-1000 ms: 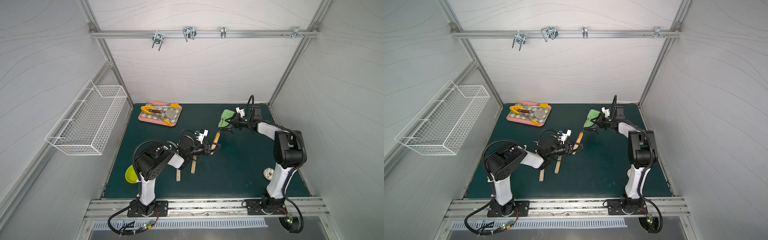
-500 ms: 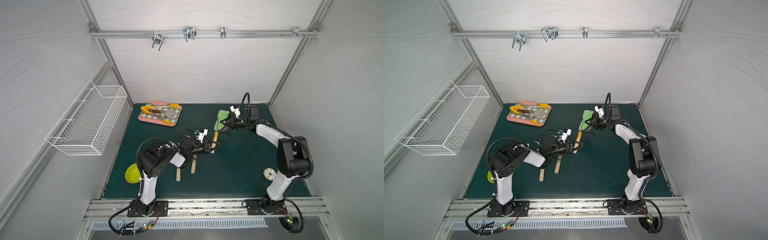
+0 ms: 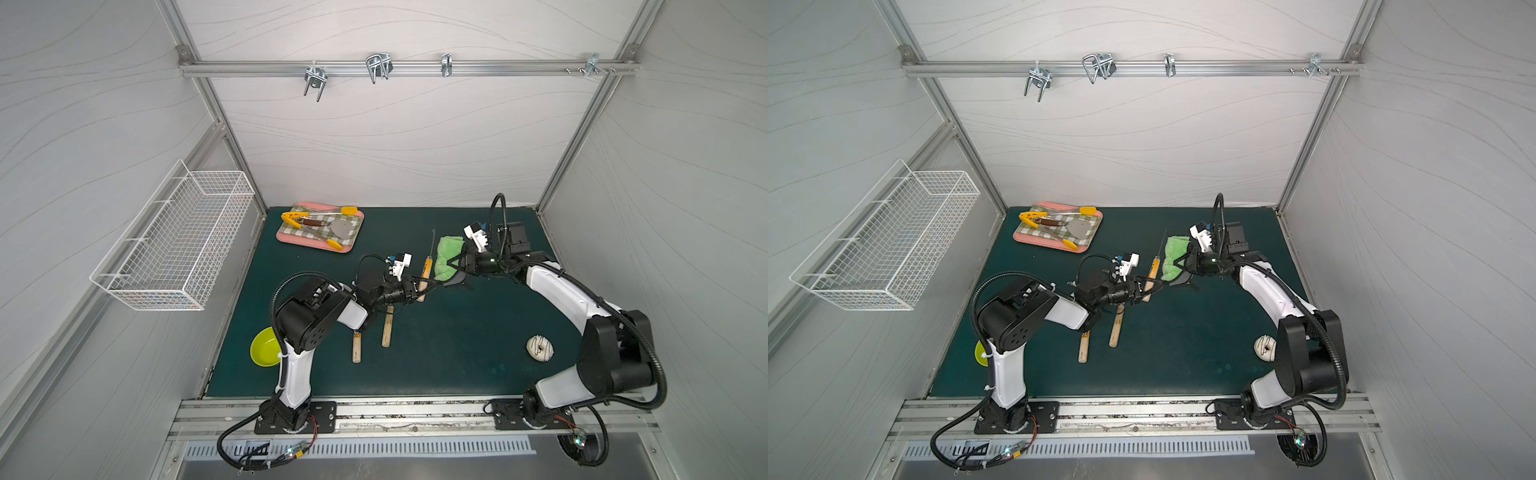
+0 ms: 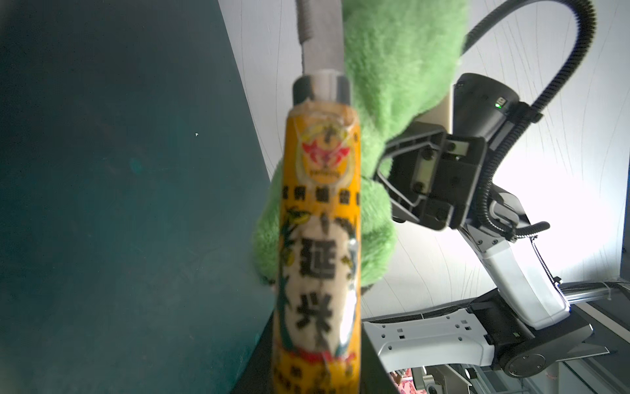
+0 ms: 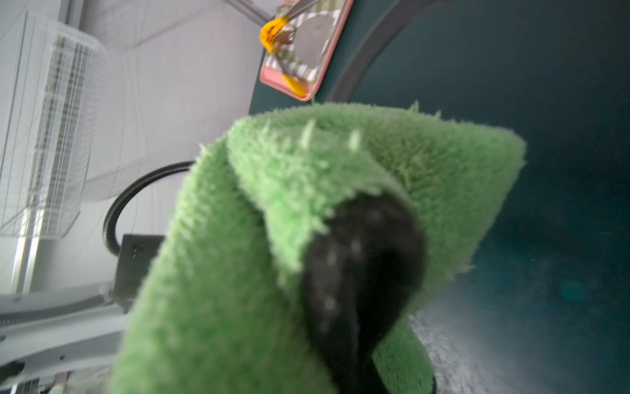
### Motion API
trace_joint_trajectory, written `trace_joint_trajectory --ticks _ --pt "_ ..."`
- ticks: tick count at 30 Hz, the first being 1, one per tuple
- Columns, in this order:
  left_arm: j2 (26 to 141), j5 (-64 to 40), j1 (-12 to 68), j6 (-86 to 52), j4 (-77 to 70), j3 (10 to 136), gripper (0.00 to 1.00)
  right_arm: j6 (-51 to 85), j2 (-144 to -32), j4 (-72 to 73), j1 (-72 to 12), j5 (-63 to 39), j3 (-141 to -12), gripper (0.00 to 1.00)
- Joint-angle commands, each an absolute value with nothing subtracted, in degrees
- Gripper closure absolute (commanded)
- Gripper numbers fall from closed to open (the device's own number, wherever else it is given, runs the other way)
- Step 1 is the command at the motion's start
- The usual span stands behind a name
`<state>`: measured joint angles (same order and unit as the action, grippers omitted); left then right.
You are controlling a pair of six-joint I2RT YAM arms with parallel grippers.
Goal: Wipe small sickles with rags
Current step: Wipe the small sickle.
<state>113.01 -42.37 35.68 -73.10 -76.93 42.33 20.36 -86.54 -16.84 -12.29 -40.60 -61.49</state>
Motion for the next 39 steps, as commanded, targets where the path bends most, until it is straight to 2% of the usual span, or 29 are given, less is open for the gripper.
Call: trace_joint_trajectory --ticks 1,10,16,32,39 --pt "111.5 -43.7 36.4 -73.8 -80.9 42.9 1.00 22.0 -91.2 -17.8 -10.4 -37.3 -65.4 0.95" --pt "108.4 -41.8 39.2 -73.7 -80.9 41.0 1.00 27.4 -108.6 -14.9 -10.1 -39.6 -82.4 0.96" --pt "108.5 -41.3 40.4 -74.0 -80.9 41.0 1.00 29.8 -114.2 -12.5 -10.0 -42.6 -87.3 0.96" --pt "112.2 -41.2 40.8 -74.1 -80.9 42.5 1.00 27.9 -104.3 -5.3 -11.0 -47.8 -77.5 0.95" --pt "113.0 -41.6 40.7 -73.8 -80.9 43.1 1.00 23.8 -97.7 -8.4 -14.0 -47.7 -74.2 0.95"
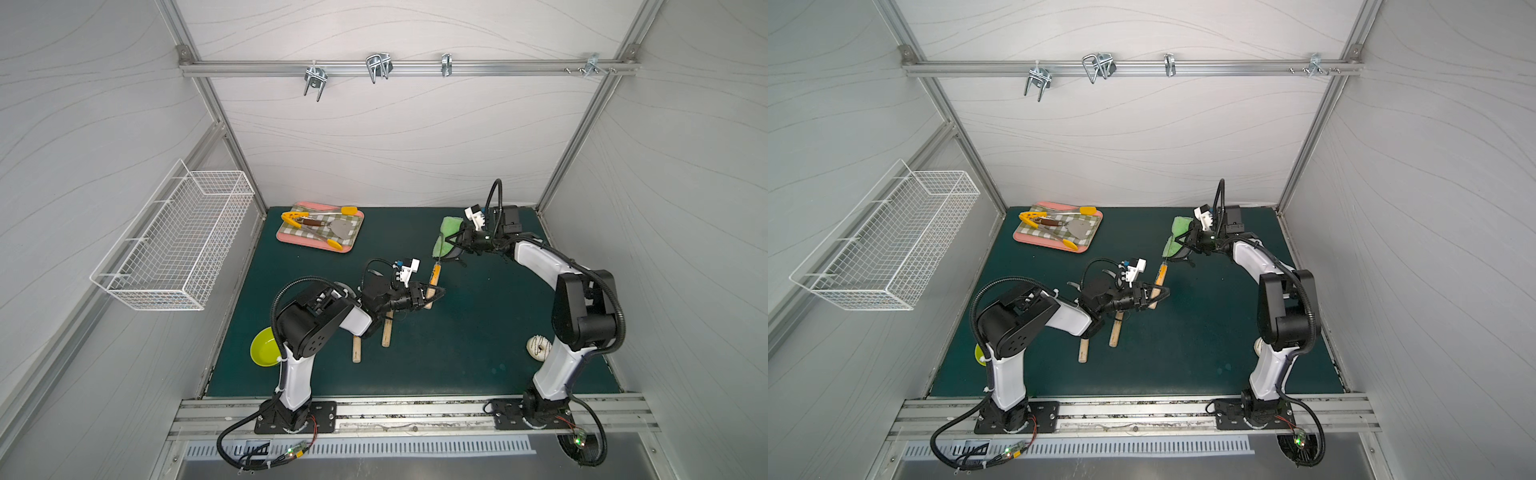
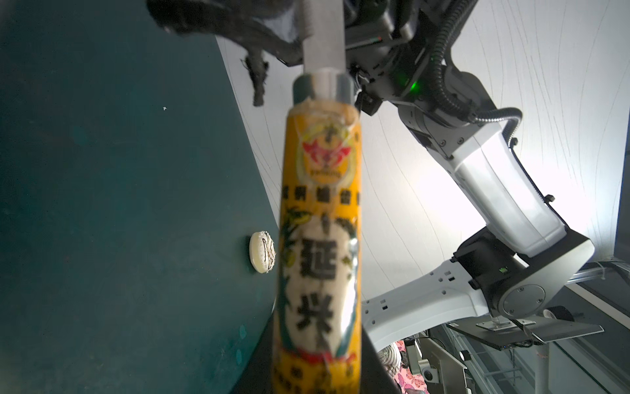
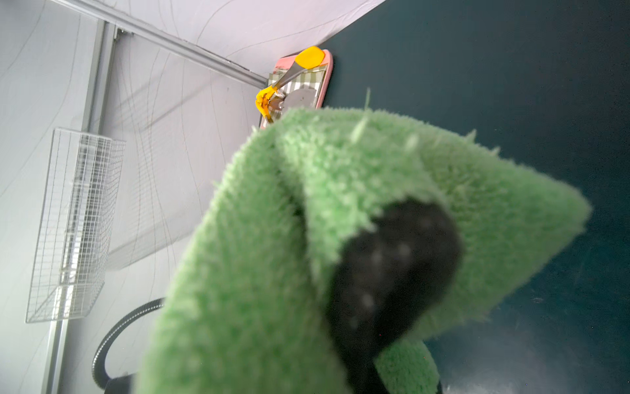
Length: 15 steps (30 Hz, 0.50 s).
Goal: Wipe small sickles with rags
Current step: Wipe the small sickle.
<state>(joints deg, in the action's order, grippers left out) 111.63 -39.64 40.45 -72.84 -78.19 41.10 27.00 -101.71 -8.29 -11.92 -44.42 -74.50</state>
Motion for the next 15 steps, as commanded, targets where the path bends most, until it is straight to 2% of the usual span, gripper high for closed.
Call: trace_joint_trajectory --ticks 1,6,15 --pt "113.0 -41.8 40.7 -73.8 -80.9 43.4 1.00 23.2 -96.9 -9.0 -14.6 -47.7 -73.8 0.95" --pt "113.1 -42.6 40.6 -73.8 -80.9 44.8 1.00 19.5 -92.7 -13.0 -17.8 -47.5 -71.3 0.95" --pt "113.4 -43.5 37.9 -73.8 -80.9 45.4 1.00 14.0 -80.0 -22.8 -19.0 -39.1 -63.3 0.95"
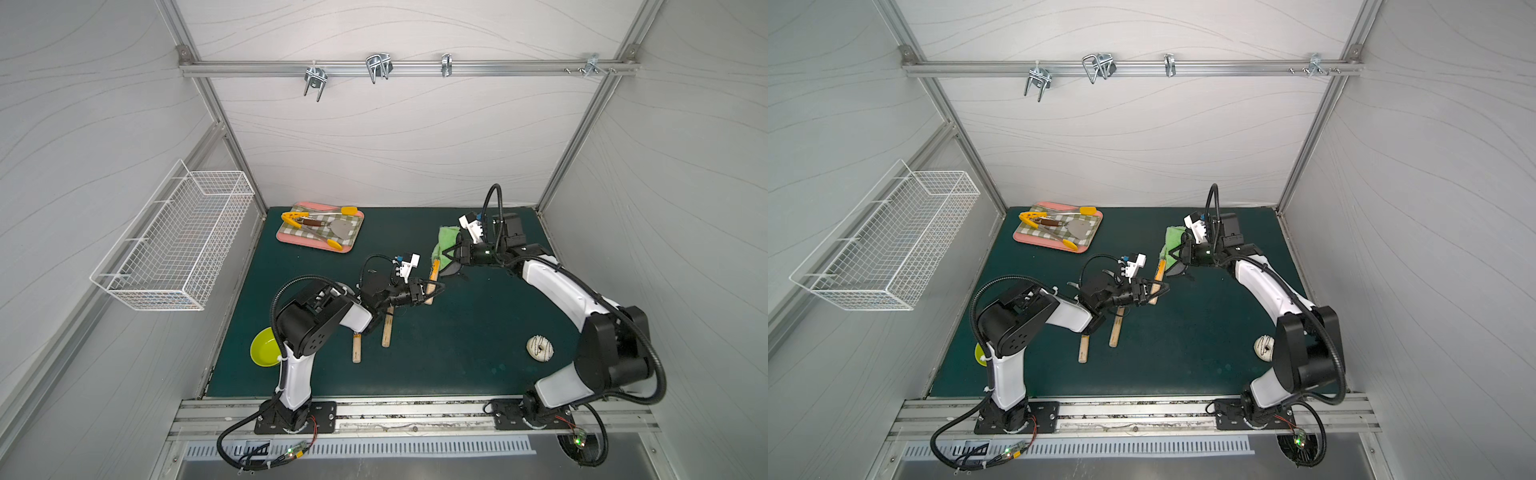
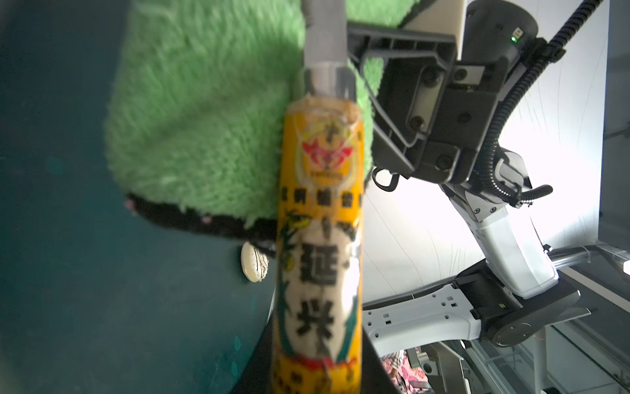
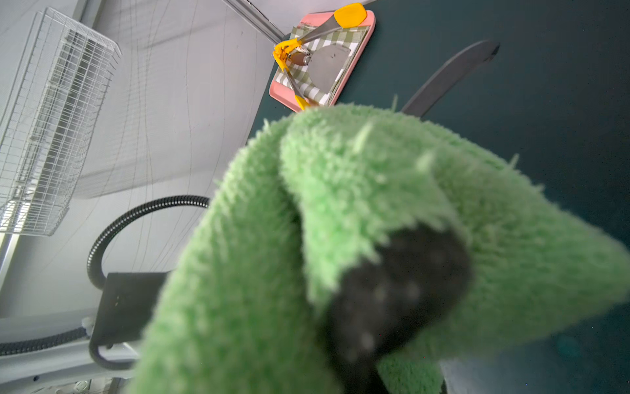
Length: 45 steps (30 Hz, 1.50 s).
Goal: Wipe small sickles with rags
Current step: Wipe the small sickle.
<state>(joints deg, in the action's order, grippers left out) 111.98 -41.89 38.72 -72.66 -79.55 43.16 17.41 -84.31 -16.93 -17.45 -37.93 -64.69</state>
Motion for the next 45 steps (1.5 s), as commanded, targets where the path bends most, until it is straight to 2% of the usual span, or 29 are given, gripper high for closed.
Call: trace_joint_trajectory --ticks 1,6,12,19,24,34,45 --pt "113.1 -43.7 37.6 -73.8 -80.9 45.3 1.00 14.4 -79.1 -22.8 -18.3 -38.1 -62.5 0.95" --pt "111.8 -43.8 37.5 -73.7 -80.9 44.6 1.00 20.0 -81.9 -17.8 -12.6 -36.8 -60.9 0.95" --pt "109.7 -43.1 38.9 -73.5 -80.9 42.9 1.00 21.2 -96.2 -17.5 -11.8 -33.1 -72.3 0.96" --pt "109.6 -41.9 40.4 -73.7 -80.9 42.3 1.00 24.0 -108.7 -16.9 -11.6 -37.1 -86.3 0.96" --pt "110.4 -41.8 40.9 -73.9 -80.9 42.7 1.00 24.7 -112.7 -16.0 -11.7 -40.9 -90.9 0.96" --pt "112.5 -42.7 41.0 -74.2 -80.9 44.8 1.00 20.7 -102.5 -11.8 -13.3 -46.0 -79.7 0.96" --pt "115.3 -44.1 40.8 -73.9 -80.9 46.6 1.00 13.8 -88.0 -19.2 -20.2 -42.3 -70.9 0.95"
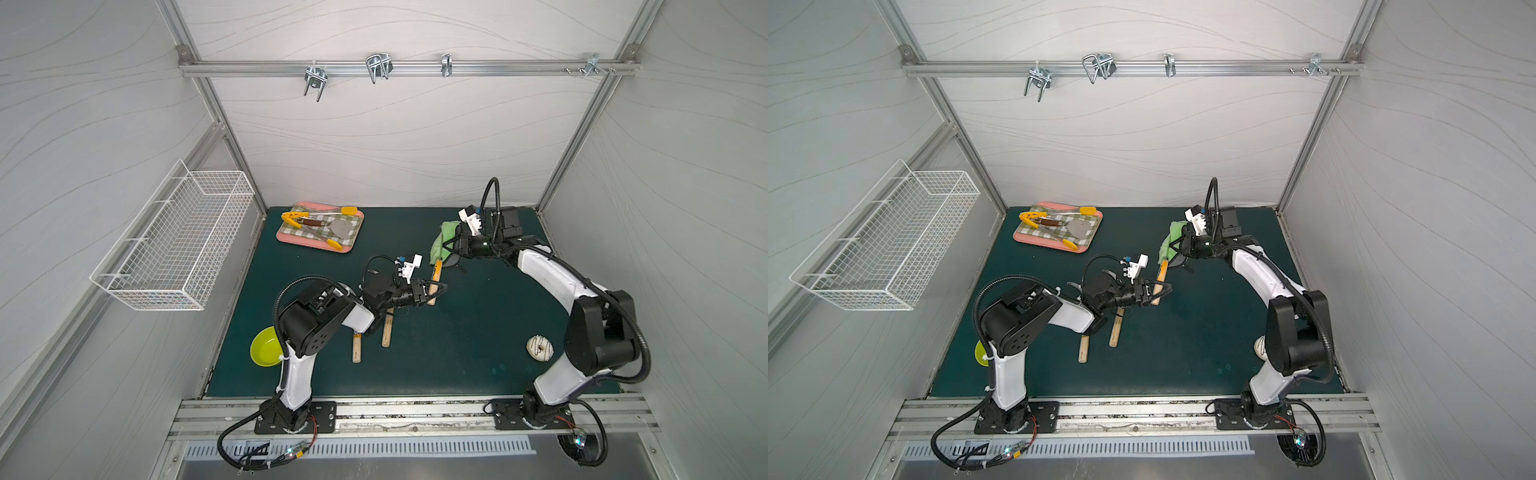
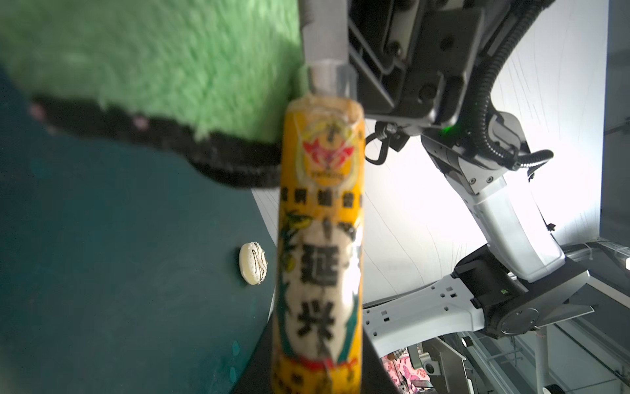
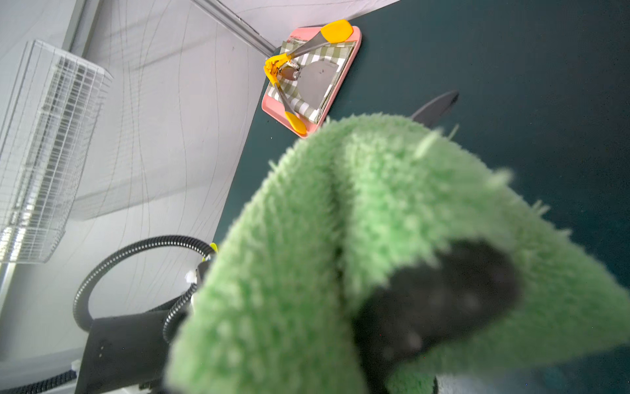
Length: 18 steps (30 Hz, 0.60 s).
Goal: Wipe small sickles with rags
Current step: Wipe the small sickle.
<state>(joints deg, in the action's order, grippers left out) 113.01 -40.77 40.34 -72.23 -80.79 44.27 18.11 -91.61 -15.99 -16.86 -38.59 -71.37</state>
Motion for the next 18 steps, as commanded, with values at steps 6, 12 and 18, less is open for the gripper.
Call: trace_joint_trajectory --ticks 6,12,18 --pt "117.0 -45.0 39.5 -74.2 -80.6 48.2 1.00 12.8 -80.8 -23.4 -20.5 -40.0 -66.0 0.95" --pt "117.9 -46.3 36.6 -74.0 -79.6 49.5 1.00 13.2 -74.3 -30.1 -20.5 -33.5 -64.1 0.95" --pt "116.5 -47.7 34.7 -70.6 -73.7 51.2 1.00 13.7 -72.7 -37.4 -20.2 -21.3 -62.9 0.95"
